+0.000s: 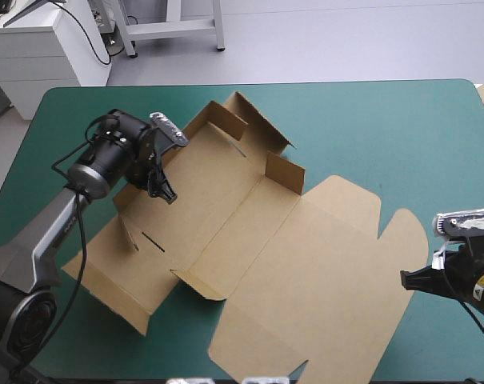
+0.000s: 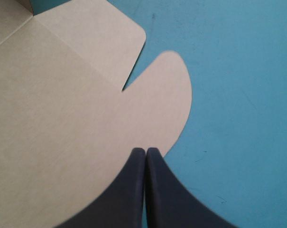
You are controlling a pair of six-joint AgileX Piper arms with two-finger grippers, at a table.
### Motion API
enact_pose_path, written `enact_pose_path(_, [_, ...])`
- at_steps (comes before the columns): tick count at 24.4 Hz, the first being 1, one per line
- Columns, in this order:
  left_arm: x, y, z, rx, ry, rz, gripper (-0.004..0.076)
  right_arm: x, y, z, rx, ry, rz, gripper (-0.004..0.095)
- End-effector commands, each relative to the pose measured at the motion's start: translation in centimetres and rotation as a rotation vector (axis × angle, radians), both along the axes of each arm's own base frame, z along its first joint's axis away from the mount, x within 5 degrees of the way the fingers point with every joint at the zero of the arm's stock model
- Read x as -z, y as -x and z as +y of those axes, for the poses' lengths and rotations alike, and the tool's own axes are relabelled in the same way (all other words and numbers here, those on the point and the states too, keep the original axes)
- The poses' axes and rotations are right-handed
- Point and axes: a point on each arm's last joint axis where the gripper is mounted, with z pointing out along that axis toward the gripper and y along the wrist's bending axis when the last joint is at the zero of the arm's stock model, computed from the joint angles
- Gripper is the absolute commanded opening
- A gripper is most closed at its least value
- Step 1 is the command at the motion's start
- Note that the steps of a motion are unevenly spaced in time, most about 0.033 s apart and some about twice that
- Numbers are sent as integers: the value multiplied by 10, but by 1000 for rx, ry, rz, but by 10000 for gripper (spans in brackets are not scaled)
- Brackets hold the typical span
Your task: Fold the box
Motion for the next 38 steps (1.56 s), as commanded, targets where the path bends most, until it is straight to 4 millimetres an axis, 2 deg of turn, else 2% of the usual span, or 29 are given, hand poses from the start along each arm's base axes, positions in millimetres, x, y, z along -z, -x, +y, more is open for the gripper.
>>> enact_pose_path(1, [-42, 4, -31, 176, -82, -296, -8, -10, -3, 0, 1, -3, -62, -15])
enact_pose_path(5, [-46, 9, -79, 365, 5, -459, -8, -7, 0, 6, -39, -62, -16, -15])
enact_pose_path(7, [-47, 14, -104, 479, -68, -556, -8, -7, 0, 8, -76, -59, -20, -15])
enact_pose_path(10, [-46, 25, -121, 497, -115, -602, -8, -7, 0, 8, -73, -61, -20, -15])
enact_pose_path(13, [-39, 40, -138, 587, -185, -686, -8, -8, -1, 8, -61, -80, -32, -15])
enact_pose_path(18, [-22, 63, -143, 654, -297, -810, -8, -8, -1, 8, -75, -60, -43, -16])
enact_pose_path(21, [-3, 75, -145, 703, -375, -851, -8, -10, -2, 9, -79, -67, -68, -16])
enact_pose_path(25, [19, 106, -152, 865, -503, -955, -8, -10, -9, 10, -65, -61, -55, -15])
enact_pose_path(30, [43, 130, -149, 912, -525, -953, -8, -16, -37, 15, -47, 6, -5, -15])
enact_pose_path(34, [55, 132, -139, 894, -591, -925, -8, -30, -67, 14, 27, 101, 38, -16])
enact_pose_path(38, [57, 131, -137, 885, -609, -922, -8, -57, -100, 16, 71, 193, 1, -16])
